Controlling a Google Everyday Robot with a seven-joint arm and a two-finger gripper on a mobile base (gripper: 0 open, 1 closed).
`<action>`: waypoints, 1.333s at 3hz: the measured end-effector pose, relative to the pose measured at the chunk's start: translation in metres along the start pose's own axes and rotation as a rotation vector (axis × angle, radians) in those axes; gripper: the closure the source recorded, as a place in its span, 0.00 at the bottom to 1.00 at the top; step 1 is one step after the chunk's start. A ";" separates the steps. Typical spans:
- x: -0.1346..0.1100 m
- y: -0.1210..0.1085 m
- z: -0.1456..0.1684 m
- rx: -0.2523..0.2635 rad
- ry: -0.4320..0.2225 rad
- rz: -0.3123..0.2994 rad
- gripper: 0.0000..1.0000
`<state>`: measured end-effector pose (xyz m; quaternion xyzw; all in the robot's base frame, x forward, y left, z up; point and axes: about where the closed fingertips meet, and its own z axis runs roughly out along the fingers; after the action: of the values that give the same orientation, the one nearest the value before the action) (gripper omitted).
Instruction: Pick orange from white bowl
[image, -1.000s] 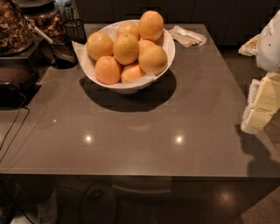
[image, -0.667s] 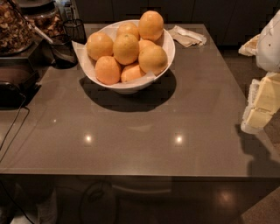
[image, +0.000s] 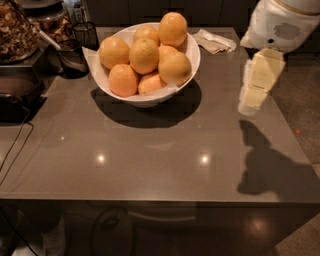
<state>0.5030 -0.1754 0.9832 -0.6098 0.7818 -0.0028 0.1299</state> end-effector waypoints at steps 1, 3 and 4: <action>-0.015 -0.009 -0.004 0.030 -0.029 -0.016 0.00; -0.081 -0.066 0.044 -0.025 -0.011 -0.011 0.00; -0.090 -0.073 0.045 0.003 -0.036 -0.014 0.00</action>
Offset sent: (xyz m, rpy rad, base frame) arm 0.0301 0.0281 -0.0080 -0.0243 0.0648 -0.0239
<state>0.6022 -0.1018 0.9692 -0.6149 0.7751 0.0063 0.1450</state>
